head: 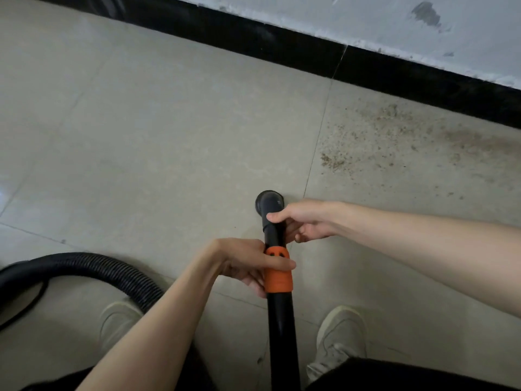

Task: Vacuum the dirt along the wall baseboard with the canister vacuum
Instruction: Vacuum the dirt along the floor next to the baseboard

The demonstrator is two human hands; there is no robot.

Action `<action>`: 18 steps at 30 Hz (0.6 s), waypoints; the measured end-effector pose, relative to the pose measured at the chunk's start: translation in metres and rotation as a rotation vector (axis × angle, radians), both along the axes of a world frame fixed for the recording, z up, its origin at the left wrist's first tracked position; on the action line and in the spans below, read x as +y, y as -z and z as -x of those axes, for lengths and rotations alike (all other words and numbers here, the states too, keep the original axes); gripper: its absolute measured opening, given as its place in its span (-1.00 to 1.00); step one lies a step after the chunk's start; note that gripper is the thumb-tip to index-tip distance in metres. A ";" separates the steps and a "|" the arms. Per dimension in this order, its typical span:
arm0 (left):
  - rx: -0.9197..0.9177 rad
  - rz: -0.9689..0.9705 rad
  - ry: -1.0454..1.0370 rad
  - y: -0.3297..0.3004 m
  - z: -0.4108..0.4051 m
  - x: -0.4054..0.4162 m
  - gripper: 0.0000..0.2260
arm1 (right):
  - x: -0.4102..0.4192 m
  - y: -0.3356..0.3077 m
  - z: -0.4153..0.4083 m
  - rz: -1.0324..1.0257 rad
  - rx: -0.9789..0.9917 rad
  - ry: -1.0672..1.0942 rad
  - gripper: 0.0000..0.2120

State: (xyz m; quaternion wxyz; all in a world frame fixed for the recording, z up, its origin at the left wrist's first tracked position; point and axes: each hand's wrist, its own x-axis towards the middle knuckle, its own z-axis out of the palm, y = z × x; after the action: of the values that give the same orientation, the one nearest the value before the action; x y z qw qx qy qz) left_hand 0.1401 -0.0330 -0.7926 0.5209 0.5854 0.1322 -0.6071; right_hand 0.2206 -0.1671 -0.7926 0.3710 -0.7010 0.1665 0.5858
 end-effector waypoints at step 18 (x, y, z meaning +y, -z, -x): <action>-0.178 -0.055 -0.053 -0.010 -0.020 -0.049 -0.62 | -0.039 0.003 0.004 0.081 -0.270 0.305 -0.82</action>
State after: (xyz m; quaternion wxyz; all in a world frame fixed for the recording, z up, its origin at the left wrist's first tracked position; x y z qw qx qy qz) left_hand 0.1603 -0.0819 -0.7823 0.5302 0.6474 0.1172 -0.5348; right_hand 0.2169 -0.2064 -0.7952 0.4460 -0.7540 0.2430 0.4165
